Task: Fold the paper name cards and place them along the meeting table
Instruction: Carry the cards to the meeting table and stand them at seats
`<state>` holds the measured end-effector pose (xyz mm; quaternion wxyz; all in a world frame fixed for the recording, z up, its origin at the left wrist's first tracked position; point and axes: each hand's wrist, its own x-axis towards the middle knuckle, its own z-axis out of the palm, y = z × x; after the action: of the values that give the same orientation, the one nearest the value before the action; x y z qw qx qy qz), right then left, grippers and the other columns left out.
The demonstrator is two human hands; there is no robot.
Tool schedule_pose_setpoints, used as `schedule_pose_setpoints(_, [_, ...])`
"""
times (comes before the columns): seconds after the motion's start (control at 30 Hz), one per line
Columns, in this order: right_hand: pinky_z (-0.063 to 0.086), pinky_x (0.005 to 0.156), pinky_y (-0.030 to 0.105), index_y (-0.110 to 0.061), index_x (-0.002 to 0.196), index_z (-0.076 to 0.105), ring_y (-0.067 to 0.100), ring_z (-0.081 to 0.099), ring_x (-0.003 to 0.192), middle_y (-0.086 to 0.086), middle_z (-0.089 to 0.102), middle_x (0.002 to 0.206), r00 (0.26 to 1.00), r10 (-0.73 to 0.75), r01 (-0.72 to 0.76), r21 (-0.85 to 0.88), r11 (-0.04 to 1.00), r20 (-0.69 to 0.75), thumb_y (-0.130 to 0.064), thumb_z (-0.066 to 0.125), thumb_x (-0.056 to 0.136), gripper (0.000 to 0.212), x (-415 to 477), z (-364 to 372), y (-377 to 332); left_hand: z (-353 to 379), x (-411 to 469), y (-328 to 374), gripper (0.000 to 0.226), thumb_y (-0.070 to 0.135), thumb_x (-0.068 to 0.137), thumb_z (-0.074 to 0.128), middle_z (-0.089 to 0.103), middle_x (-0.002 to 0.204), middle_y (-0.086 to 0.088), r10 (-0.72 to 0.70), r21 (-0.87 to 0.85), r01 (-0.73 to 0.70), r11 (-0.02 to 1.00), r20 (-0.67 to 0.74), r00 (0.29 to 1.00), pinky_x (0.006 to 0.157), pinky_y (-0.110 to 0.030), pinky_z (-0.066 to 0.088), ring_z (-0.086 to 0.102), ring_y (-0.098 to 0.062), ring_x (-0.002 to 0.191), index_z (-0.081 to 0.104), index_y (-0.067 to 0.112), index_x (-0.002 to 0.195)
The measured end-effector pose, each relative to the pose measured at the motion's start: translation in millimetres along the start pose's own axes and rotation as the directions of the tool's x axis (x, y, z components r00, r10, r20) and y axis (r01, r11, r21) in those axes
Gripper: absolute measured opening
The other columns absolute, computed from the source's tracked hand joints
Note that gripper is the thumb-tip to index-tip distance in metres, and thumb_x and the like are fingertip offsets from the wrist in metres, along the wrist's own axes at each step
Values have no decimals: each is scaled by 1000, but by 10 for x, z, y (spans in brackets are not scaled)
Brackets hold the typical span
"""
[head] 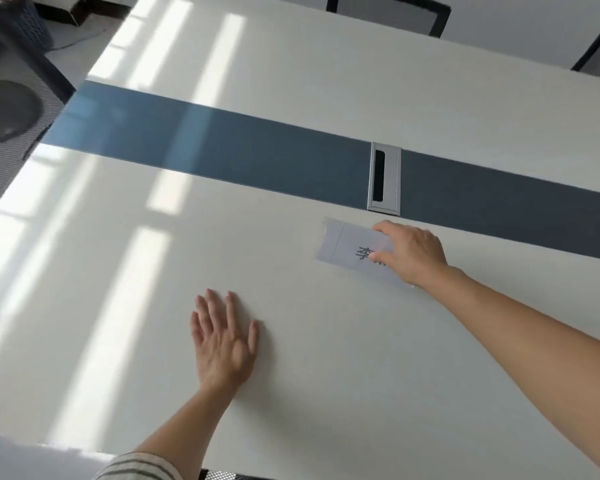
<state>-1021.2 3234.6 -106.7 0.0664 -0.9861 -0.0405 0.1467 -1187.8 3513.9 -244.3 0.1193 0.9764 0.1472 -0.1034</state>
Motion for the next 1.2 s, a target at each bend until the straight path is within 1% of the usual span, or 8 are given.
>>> schedule_pose_setpoints(0.3, [38,92,38,-25,129,54,29,58,114,3,63,129,995,-104,104,17,994,-5,-37,65,86,46,675,206,192,28,43,11,80,62,90,13,18,158,-23,-31,81,29,996,22,999,118,-43,-2,8,-38,147,27,10,149])
schedule_pose_setpoints(0.4, [32,105,42,-21,136,50,29,46,129,6,53,141,984,-154,161,70,985,-95,-32,65,87,53,687,237,221,27,40,8,81,62,89,10,20,157,-23,-32,81,31,996,22,999,118,-43,0,11,-39,146,29,10,148])
schedule_pose_setpoints(0.5, [23,113,53,-19,143,43,37,32,140,14,41,149,960,-169,166,-33,986,-224,-32,61,90,58,494,376,209,25,45,19,81,63,89,11,20,157,-23,-36,69,34,997,18,999,118,-44,0,10,-39,146,29,10,148])
schedule_pose_setpoints(0.77, [5,120,52,-26,151,25,36,11,148,13,23,159,973,-155,146,-64,987,-169,-44,37,95,61,459,516,285,16,35,16,81,63,89,11,22,156,-24,-27,51,26,998,20,999,118,-44,0,12,-39,146,30,10,147])
schedule_pose_setpoints(0.93, [3,120,49,-23,151,24,34,7,149,13,20,160,975,-168,162,-49,986,-148,-44,46,94,65,474,468,287,54,41,1,81,62,89,12,24,155,-25,-10,49,10,999,-11,1000,117,-44,1,14,-41,145,32,9,146])
schedule_pose_setpoints(1.07, [18,117,52,-13,145,38,37,26,143,16,36,151,950,-136,152,38,988,-282,-36,53,91,60,295,405,197,76,32,-24,77,58,89,24,21,156,-25,-4,50,6,999,-25,1000,117,-45,1,12,-40,146,30,9,148])
schedule_pose_setpoints(1.13, [33,107,48,-8,130,54,36,47,127,15,54,137,917,-131,165,58,985,-376,-31,54,88,48,65,408,148,67,35,-23,77,57,88,23,18,157,-25,3,41,-2,999,-23,1000,117,-44,-3,9,-39,147,28,10,149])
schedule_pose_setpoints(1.2, [46,92,40,-9,118,63,31,62,107,9,67,118,942,-61,128,186,974,-329,-26,55,89,35,-275,423,95,49,24,-16,78,58,88,20,14,158,-24,2,28,-2,1000,-4,1000,117,-43,-5,6,-38,147,24,11,150])
